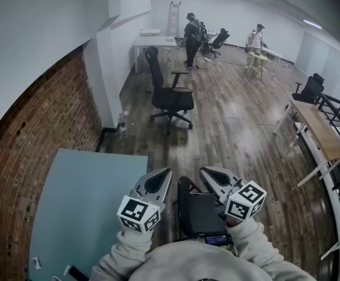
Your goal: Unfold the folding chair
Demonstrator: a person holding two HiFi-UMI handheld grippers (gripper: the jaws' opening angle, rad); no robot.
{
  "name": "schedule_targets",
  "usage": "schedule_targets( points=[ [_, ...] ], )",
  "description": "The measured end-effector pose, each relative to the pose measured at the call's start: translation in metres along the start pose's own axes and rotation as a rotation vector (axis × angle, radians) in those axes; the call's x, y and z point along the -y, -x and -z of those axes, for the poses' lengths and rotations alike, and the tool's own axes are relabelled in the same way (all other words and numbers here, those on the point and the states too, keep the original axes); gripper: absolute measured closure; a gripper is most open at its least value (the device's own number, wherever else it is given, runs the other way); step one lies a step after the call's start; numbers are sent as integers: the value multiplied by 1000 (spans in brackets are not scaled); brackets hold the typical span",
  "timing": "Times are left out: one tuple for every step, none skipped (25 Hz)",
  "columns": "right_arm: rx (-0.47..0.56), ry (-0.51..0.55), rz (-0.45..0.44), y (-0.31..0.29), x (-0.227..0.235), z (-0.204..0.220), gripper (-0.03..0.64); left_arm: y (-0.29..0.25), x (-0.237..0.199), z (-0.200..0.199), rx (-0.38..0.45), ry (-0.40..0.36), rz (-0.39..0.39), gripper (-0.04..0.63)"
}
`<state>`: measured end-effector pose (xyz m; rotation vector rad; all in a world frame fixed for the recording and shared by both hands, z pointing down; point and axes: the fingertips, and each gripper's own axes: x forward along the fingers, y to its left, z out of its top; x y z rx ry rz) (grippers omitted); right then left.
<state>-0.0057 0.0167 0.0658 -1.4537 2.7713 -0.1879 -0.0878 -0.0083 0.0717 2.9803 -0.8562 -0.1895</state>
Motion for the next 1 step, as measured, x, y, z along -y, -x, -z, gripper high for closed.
schedule_targets(
  points=[
    [0, -2, 2, 1, 1, 1, 609, -1, -1, 2, -7, 5, 0, 591]
  ],
)
